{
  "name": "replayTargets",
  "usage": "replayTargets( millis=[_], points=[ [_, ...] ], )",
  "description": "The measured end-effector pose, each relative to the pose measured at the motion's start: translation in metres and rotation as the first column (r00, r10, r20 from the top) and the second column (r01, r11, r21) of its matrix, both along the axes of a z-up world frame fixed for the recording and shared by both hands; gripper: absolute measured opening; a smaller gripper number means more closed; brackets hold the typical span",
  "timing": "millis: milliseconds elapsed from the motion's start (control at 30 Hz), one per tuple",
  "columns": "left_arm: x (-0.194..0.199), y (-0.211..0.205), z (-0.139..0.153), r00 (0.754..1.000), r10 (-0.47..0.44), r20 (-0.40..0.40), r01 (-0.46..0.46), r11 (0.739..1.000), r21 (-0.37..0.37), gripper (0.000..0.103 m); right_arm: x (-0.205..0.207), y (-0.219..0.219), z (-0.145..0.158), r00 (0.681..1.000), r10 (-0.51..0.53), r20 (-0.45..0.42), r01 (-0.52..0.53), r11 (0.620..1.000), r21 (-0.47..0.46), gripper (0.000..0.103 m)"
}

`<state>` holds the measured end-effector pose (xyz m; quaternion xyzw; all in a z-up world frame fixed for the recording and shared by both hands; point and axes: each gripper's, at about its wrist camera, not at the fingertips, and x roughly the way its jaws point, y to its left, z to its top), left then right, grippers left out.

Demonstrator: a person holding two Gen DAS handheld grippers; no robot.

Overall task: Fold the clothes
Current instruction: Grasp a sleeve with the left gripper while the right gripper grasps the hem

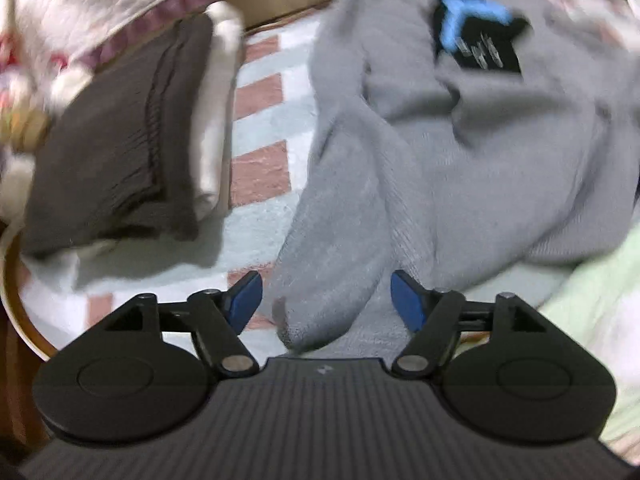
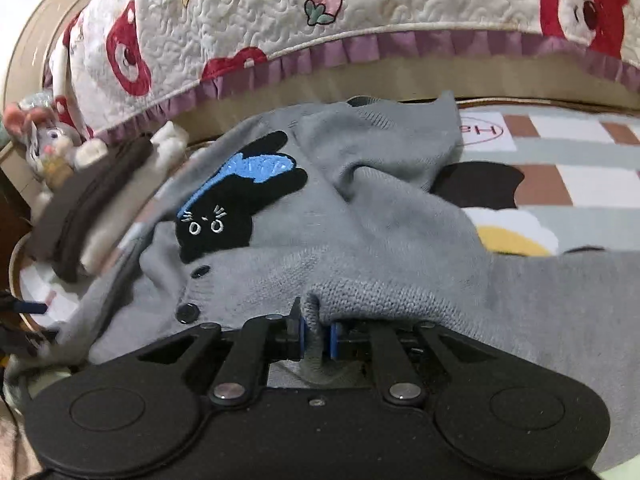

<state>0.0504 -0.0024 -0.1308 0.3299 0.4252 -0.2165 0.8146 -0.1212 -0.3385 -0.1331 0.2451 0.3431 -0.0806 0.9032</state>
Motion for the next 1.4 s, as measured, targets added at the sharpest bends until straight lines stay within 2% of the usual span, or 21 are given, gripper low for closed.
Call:
replayTargets(
  millis=[67,133,167,233,367,400,433,467,533,633,667,733,800,867,900,933,1033,1167,1233,1367,1400],
  points=[
    [0.002,-0.005,-0.007,1.0,-0.011,0.006,0.011,0.999,0.047,0.08,-0.001,-0.003,-0.003,1.0,0.005,0.018,-0.007,0.997,0.081,0.028],
    [0.008,-0.004,-0.012,1.0,-0.012,-0.015,0.013,0.998,0.059,0.087,0.0,-0.004,-0.013,1.0,0.02,0.01,-0.021,0.983,0.182,0.062],
    [0.016,-0.003,-0.015,0.999,-0.001,-0.034,0.003,0.998,0.061,0.091,0.003,-0.004,-0.021,1.0,0.029,-0.01,-0.026,0.973,0.227,0.067],
    [0.027,-0.001,-0.019,0.996,0.052,-0.069,-0.047,0.997,0.062,0.1,0.011,0.0,-0.038,0.998,0.031,-0.062,-0.012,0.96,0.28,0.068],
    [0.037,0.012,-0.009,0.979,0.119,-0.166,-0.119,0.993,0.008,0.1,0.03,0.019,-0.05,0.998,0.027,-0.048,-0.018,0.981,0.192,0.068],
    [0.036,0.015,-0.006,0.979,0.115,-0.166,-0.116,0.993,0.004,0.1,0.033,0.024,-0.049,0.999,0.041,-0.031,-0.035,0.985,0.169,0.066],
    [0.034,0.019,-0.001,0.982,0.11,-0.156,-0.112,0.994,-0.001,0.099,0.035,0.027,-0.047,0.998,0.067,-0.007,-0.065,0.987,0.149,0.037],
    [0.03,0.022,0.005,0.984,0.107,-0.139,-0.11,0.994,-0.015,0.097,0.037,0.03,-0.045,0.995,0.094,0.017,-0.095,0.987,0.127,0.015],
    [0.021,0.029,0.018,0.99,0.059,-0.13,-0.07,0.994,-0.085,0.096,0.034,0.03,-0.034,0.988,0.139,0.071,-0.146,0.984,0.102,0.015],
    [0.001,0.027,0.03,0.985,-0.089,-0.15,0.064,0.984,-0.168,0.097,0.022,0.023,-0.016,0.977,0.165,0.131,-0.179,0.979,0.097,0.015],
    [-0.004,0.023,0.028,0.979,-0.127,-0.159,0.102,0.982,-0.156,0.097,0.018,0.02,-0.01,0.973,0.174,0.151,-0.19,0.977,0.095,0.015],
    [-0.007,0.01,0.016,0.981,-0.136,-0.142,0.126,0.989,-0.072,0.097,0.014,0.022,-0.007,0.97,0.195,0.146,-0.204,0.978,0.045,0.015],
    [-0.001,0.001,0.0,0.987,-0.094,-0.129,0.098,0.995,0.025,0.097,0.013,0.024,-0.007,0.971,0.186,0.147,-0.196,0.979,0.056,0.015],
    [0.008,-0.003,-0.012,0.994,-0.041,-0.099,0.05,0.994,0.092,0.087,0.014,0.027,-0.008,0.971,0.194,0.14,-0.202,0.978,0.051,0.015],
    [0.011,0.0,-0.009,0.996,-0.026,-0.085,0.032,0.997,0.076,0.059,0.014,0.027,-0.008,0.971,0.2,0.134,-0.208,0.977,0.046,0.016],
    [0.013,0.003,-0.005,0.997,-0.011,-0.071,0.015,0.998,0.053,0.025,0.014,0.028,-0.008,0.97,0.207,0.128,-0.213,0.976,0.04,0.016],
    [0.017,0.012,0.008,0.999,0.047,0.025,-0.048,0.998,0.027,0.02,0.014,0.026,-0.012,0.971,0.209,0.116,-0.216,0.975,0.054,0.021],
    [0.025,0.025,0.024,0.975,0.145,0.168,-0.147,0.989,0.001,0.014,0.017,0.025,-0.022,0.974,0.212,0.077,-0.22,0.968,0.117,0.022],
    [0.034,0.035,0.023,0.966,0.202,0.16,-0.196,0.979,-0.052,0.014,0.018,0.026,-0.025,0.973,0.221,0.066,-0.228,0.963,0.143,0.022],
    [0.043,0.042,0.013,0.97,0.22,0.106,-0.209,0.972,-0.11,0.015,0.018,0.026,-0.029,0.973,0.225,0.043,-0.229,0.963,0.143,0.027],
    [0.045,0.043,0.011,0.972,0.219,0.088,-0.208,0.97,-0.122,0.018,0.018,0.026,-0.032,0.976,0.216,0.033,-0.218,0.966,0.14,0.033]
  ],
)
